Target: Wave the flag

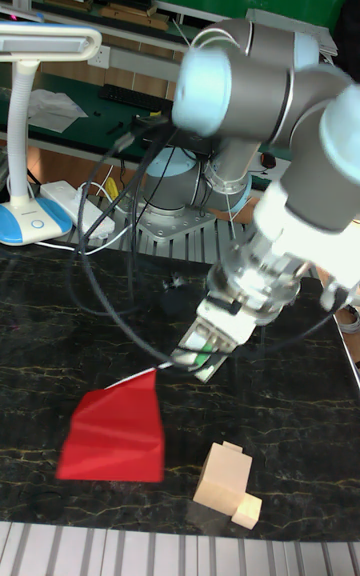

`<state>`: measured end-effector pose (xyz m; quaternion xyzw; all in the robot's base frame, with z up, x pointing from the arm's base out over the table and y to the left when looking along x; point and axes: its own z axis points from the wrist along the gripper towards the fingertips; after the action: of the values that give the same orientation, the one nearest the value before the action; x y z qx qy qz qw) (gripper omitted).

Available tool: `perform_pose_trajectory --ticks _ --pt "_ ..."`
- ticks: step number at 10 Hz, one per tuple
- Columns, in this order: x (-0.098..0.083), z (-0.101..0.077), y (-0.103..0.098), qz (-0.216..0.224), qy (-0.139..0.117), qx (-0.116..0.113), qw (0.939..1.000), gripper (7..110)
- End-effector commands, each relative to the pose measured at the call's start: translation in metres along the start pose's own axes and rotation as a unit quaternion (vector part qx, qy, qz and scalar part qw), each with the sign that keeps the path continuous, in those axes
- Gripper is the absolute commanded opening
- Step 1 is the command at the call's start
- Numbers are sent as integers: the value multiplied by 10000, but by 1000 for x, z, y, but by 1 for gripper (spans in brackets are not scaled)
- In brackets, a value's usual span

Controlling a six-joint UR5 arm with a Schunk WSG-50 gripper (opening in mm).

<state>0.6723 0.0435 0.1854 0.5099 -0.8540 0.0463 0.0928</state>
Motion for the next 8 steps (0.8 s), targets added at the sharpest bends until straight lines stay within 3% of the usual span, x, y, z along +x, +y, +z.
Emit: perform_pose_trajectory --ticks 1,2,4,7,8 --pt "0 -25 12 105 -168 -155 9997 7" --pt "2 -27 16 103 -163 -179 9997 7" --pt "23 -35 29 179 86 -253 9995 7" --pt "40 -49 55 274 166 -437 9985 7" --pt "52 -52 66 294 351 -535 9975 7"
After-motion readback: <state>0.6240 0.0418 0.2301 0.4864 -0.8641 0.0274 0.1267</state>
